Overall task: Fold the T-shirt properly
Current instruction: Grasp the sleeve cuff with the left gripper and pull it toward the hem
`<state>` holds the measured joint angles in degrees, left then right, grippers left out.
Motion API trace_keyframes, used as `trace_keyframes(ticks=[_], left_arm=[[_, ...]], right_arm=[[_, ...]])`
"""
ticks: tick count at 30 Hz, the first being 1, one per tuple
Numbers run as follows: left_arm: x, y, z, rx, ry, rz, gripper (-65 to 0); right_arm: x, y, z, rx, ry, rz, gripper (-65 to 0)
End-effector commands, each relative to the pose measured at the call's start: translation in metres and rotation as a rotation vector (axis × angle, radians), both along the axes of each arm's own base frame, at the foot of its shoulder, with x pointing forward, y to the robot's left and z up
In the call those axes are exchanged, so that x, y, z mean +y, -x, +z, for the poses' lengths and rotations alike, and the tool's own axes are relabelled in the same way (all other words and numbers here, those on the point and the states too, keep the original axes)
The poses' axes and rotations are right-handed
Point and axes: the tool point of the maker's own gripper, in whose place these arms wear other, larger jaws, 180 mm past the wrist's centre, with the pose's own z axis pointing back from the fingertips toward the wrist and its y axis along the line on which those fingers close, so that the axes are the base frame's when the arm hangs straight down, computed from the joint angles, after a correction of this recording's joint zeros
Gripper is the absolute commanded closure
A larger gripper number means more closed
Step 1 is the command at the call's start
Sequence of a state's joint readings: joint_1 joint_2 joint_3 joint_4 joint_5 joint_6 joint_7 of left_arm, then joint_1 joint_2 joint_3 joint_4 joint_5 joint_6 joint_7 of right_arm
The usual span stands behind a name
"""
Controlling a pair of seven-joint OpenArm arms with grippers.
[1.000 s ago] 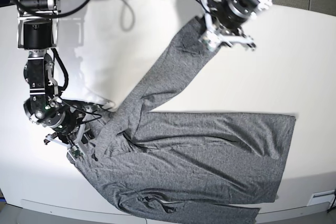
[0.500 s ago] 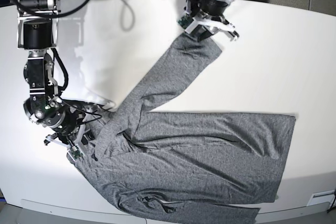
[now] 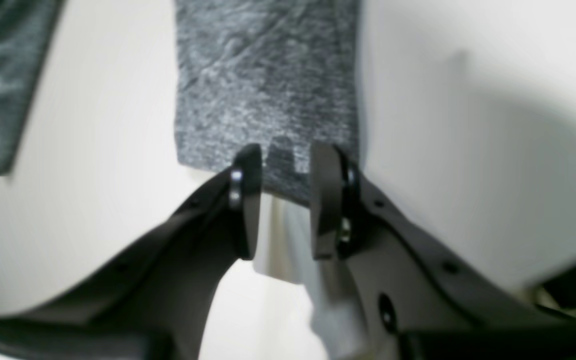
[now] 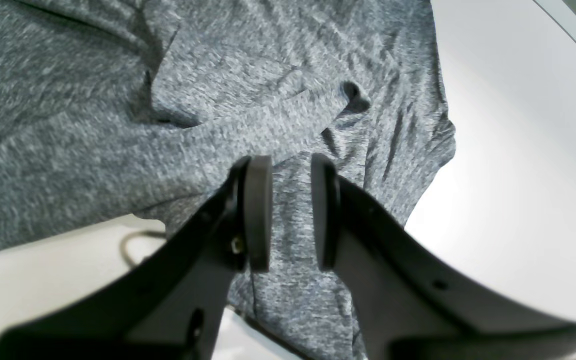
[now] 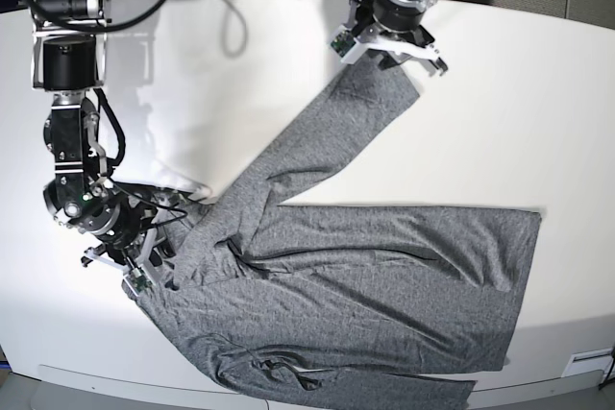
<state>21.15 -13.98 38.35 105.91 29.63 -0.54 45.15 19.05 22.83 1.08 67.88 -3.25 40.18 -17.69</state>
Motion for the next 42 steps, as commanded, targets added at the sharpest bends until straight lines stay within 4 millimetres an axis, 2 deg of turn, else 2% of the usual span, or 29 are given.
trace_keyframes(ticks=[1, 4, 8, 11, 15, 20, 25, 28, 33, 37, 39, 40, 42], left_arm=[[-0.008, -0.007, 0.015, -0.042, 0.046, 0.000, -16.4], [-0.016, -0.007, 0.025, -0.049, 0.091, -0.003, -16.4], [-0.018, -0.005, 0.025, -0.033, 0.112, 0.002, -16.4], [-0.028, -0.002, 0.024, -0.007, 0.180, -0.002, -16.4], [-0.038, -0.009, 0.027, -0.061, 0.230, -0.045, -16.4], [-0.026, -0.003, 0.003, 0.009, 0.151, -0.026, -16.4], [-0.026, -0.003, 0.000, 0.011, 0.148, -0.032, -18.3], [-0.021, 0.004, -0.021, 0.058, 0.107, -0.047, -23.3], [-0.010, 0.019, -0.058, 0.133, 0.044, -0.054, -24.1], [-0.002, 0.027, -0.067, 0.172, 0.007, -0.043, -23.9], [-0.002, 0.027, -0.067, 0.171, 0.004, -0.043, -19.7], [-0.001, 0.025, -0.066, 0.164, -0.003, -0.046, -15.4], [0.001, 0.022, -0.065, 0.142, -0.029, -0.057, -2.1]], right_arm=[[-0.003, -0.014, 0.025, -0.072, -0.006, 0.001, -14.1], [-0.004, -0.014, 0.025, -0.071, -0.006, 0.001, -14.1], [-0.004, -0.014, 0.025, -0.071, -0.006, 0.001, -14.1], [-0.003, -0.014, 0.025, -0.072, -0.006, 0.001, -14.1], [-0.003, -0.014, 0.025, -0.072, -0.008, 0.001, -14.1], [-0.003, -0.014, 0.025, -0.071, -0.009, 0.001, -14.1], [-0.003, -0.014, 0.025, -0.072, -0.010, 0.001, -14.1], [-0.003, -0.014, 0.025, -0.072, -0.009, 0.001, -14.1], [-0.003, -0.014, 0.025, -0.072, -0.010, 0.001, -14.1], [-0.003, -0.014, 0.026, -0.075, -0.011, 0.002, -14.1], [-0.003, -0.014, 0.026, -0.075, -0.011, 0.002, -14.1], [-0.003, -0.014, 0.026, -0.077, -0.012, 0.003, -14.1], [-0.002, -0.015, 0.028, -0.085, -0.017, 0.006, -14.1]])
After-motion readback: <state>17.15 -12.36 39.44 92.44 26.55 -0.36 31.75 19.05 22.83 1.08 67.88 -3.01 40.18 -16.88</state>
